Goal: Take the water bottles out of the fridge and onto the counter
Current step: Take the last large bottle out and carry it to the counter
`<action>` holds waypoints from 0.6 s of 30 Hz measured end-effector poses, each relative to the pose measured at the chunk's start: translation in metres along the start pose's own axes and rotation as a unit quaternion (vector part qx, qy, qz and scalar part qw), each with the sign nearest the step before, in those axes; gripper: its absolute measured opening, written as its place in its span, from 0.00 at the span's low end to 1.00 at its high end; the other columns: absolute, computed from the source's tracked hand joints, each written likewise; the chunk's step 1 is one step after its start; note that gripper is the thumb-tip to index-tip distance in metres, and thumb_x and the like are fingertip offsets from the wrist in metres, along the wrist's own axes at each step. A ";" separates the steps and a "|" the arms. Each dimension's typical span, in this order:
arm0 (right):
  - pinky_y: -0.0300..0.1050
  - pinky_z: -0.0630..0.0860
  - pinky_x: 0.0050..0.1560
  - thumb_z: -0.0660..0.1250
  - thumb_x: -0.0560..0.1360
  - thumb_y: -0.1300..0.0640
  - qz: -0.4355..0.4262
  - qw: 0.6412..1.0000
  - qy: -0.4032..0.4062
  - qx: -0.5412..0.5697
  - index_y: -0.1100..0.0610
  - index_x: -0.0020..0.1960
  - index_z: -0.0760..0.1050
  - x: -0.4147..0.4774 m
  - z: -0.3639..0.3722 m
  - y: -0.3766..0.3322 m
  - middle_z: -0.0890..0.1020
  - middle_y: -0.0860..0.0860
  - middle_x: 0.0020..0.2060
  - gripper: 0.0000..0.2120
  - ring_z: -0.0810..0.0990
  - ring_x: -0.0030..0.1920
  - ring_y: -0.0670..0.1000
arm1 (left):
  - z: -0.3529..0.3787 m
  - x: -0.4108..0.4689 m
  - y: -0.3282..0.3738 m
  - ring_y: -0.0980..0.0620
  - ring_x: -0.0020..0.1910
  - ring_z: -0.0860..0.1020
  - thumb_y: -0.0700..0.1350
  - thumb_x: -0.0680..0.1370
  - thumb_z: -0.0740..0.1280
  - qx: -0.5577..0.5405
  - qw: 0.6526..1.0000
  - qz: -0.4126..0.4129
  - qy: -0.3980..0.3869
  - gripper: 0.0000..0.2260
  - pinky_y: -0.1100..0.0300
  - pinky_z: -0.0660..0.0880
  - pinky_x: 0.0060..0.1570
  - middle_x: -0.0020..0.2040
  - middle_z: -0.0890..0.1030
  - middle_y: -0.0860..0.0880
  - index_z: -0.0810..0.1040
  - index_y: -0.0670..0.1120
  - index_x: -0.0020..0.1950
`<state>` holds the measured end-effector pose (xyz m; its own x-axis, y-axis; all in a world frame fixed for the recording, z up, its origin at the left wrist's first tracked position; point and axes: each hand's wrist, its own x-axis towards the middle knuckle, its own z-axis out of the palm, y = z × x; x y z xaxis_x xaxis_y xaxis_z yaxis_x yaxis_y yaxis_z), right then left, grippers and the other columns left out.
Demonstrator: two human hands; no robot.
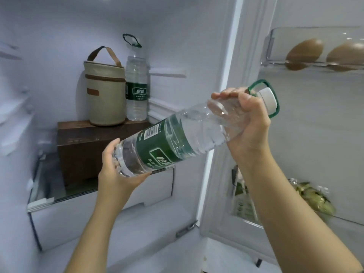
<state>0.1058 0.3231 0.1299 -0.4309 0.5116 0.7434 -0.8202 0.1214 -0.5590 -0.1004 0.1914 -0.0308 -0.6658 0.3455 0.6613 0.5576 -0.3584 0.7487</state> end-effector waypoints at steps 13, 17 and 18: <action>0.56 0.77 0.56 0.65 0.66 0.55 0.036 0.999 0.030 -0.025 0.52 0.34 0.79 -0.111 -0.065 -0.108 0.83 0.48 0.35 0.05 0.83 0.45 0.52 | 0.057 -0.151 0.062 0.58 0.60 0.78 0.58 0.52 0.81 -0.009 0.997 -0.067 -0.037 0.48 0.66 0.78 0.49 0.61 0.77 0.63 0.63 0.72 0.68; 0.57 0.77 0.56 0.64 0.66 0.58 0.041 0.996 0.069 -0.038 0.54 0.34 0.79 -0.149 -0.087 -0.154 0.82 0.50 0.34 0.06 0.83 0.44 0.53 | 0.088 -0.199 0.088 0.64 0.58 0.77 0.51 0.54 0.84 -0.001 0.993 -0.107 -0.055 0.48 0.59 0.76 0.52 0.59 0.76 0.63 0.62 0.75 0.65; 0.56 0.77 0.56 0.62 0.68 0.59 0.043 0.995 0.076 -0.047 0.53 0.33 0.79 -0.156 -0.091 -0.163 0.82 0.50 0.34 0.09 0.83 0.44 0.53 | 0.096 -0.211 0.092 0.69 0.56 0.76 0.48 0.56 0.85 -0.005 0.991 -0.118 -0.064 0.48 0.63 0.75 0.50 0.57 0.75 0.66 0.62 0.75 0.64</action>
<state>0.3413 0.3013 0.0718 -0.4302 0.6446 0.6320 -0.7414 0.1471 -0.6548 0.1385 0.1685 -0.0967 -0.7088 0.5277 0.4682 0.3879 -0.2627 0.8835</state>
